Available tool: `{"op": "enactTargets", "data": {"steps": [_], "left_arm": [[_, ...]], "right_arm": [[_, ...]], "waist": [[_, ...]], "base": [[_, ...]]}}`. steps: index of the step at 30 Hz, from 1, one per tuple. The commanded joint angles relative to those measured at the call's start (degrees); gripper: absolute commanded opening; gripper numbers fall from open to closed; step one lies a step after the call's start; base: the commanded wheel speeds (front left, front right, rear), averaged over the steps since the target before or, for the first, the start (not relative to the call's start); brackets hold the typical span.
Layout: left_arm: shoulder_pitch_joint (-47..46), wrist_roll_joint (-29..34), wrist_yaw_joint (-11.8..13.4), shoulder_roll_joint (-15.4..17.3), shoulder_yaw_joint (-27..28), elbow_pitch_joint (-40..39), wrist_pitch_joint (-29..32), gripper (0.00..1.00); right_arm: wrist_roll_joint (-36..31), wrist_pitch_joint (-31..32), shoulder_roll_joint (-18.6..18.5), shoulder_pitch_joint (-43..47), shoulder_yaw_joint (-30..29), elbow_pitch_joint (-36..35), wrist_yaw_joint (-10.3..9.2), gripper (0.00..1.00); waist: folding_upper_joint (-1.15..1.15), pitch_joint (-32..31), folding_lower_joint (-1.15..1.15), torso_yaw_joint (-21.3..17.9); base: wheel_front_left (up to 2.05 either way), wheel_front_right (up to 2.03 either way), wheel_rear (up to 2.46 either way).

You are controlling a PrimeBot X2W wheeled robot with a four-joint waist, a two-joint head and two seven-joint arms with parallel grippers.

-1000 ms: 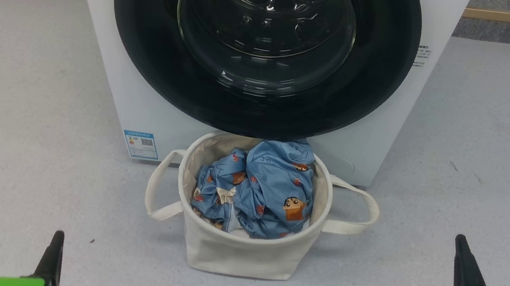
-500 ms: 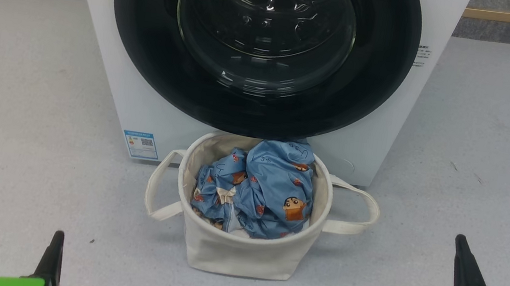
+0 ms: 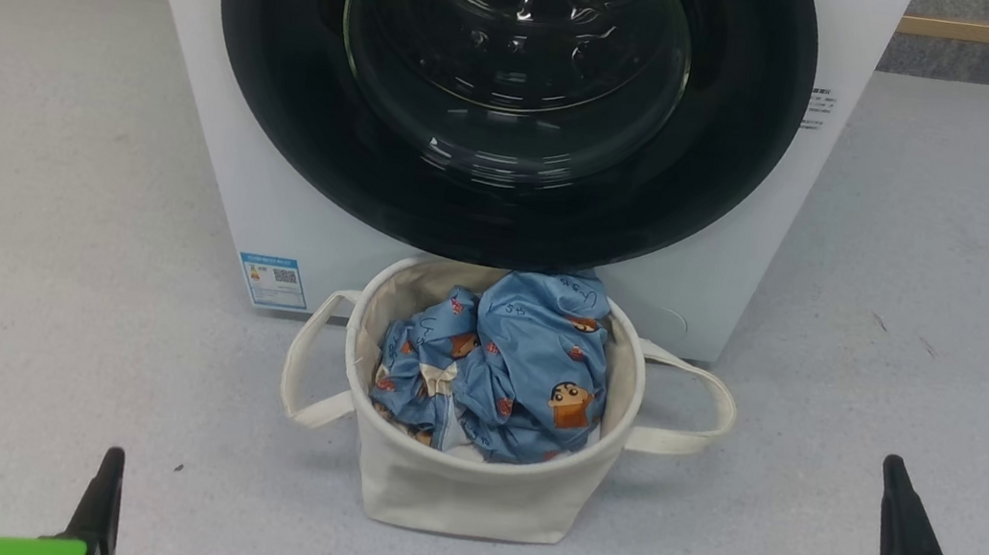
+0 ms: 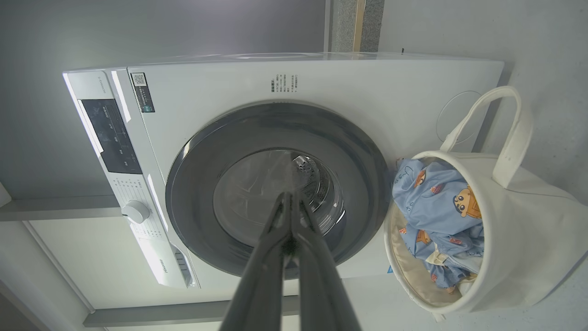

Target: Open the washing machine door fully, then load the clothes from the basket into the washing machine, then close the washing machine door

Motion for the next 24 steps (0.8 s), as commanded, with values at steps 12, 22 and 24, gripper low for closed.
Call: {"op": "enactTargets", "data": {"steps": [12, 22, 24], "left_arm": [[-2.4, -0.3, -0.4, 0.6, 1.6, -1.6, 0.4, 0.0], [-2.4, -0.3, -0.4, 0.6, 1.6, -1.6, 0.4, 0.0], [-2.4, -0.3, -0.4, 0.6, 1.6, -1.6, 0.4, 0.0]], "right_arm": [[-0.2, 0.5, -0.3, -0.9, 1.1, -2.0, 0.06, 0.0], [-0.2, 0.5, -0.3, -0.9, 1.1, -2.0, 0.06, 0.0], [-0.2, 0.5, -0.3, -0.9, 1.1, -2.0, 0.06, 0.0]], "waist": [[0.0, 0.0, 0.0, 0.0], [0.0, 0.0, 0.0, 0.0], [0.0, 0.0, 0.0, 0.0]], "base": [[0.0, 0.0, 0.0], [0.0, 0.0, 0.0], [0.0, 0.0, 0.0]]}}
